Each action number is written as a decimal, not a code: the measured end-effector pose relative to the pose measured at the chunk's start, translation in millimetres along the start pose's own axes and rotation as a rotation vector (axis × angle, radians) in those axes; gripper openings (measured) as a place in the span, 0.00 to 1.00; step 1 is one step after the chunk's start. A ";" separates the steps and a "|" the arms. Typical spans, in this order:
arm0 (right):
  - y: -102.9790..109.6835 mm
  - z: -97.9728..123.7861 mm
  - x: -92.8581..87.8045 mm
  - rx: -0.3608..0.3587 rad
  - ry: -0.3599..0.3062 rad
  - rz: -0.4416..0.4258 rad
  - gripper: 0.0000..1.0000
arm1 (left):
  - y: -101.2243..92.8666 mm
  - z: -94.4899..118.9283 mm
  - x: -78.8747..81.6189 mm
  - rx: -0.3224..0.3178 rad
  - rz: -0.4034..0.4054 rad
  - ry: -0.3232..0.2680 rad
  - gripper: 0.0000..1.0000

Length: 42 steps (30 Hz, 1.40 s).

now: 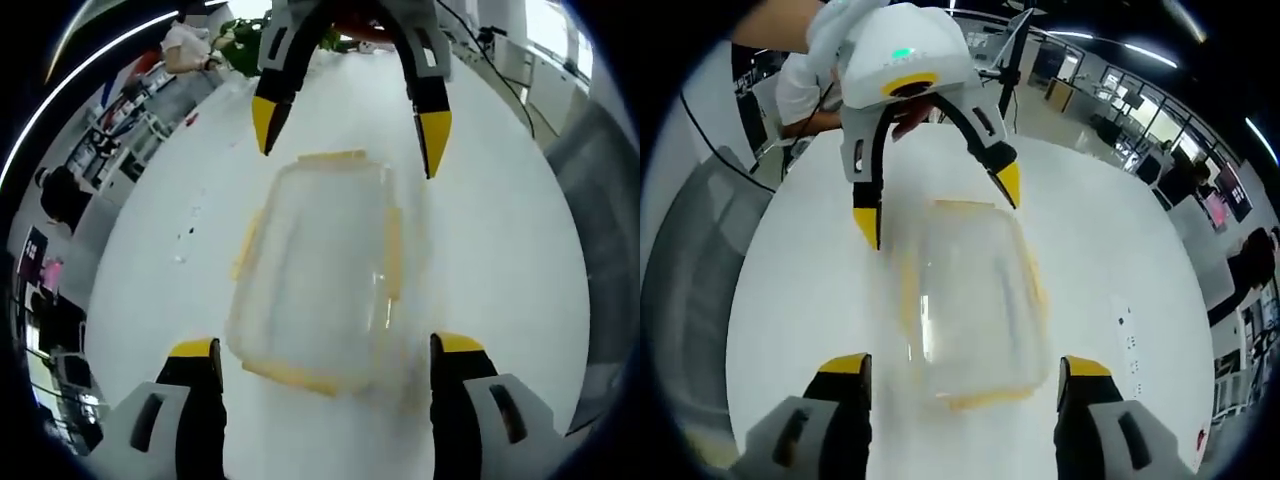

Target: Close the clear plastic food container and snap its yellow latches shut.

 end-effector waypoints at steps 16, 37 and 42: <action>16.7 16.4 -3.7 -0.060 -0.016 -0.084 0.75 | -17.7 20.4 -10.4 0.054 0.052 -0.024 0.83; 50.5 37.3 -13.8 -0.119 -0.063 -0.222 0.75 | -49.5 45.5 -29.5 0.107 0.160 -0.064 0.83; 61.8 41.7 -13.0 -0.138 -0.073 -0.247 0.75 | -62.8 49.7 -29.3 0.117 0.203 -0.102 0.83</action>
Point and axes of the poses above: the point that each gripper's makers call its tool centre point, and the gripper's own axes: z roughly backward along the fingers, y roughly to its left, x roughly out of its top, the point moved 2 cm from there along z, roughly backward along the fingers, and after that the axes turned 7 degrees about -x, right-handed, at the moved point
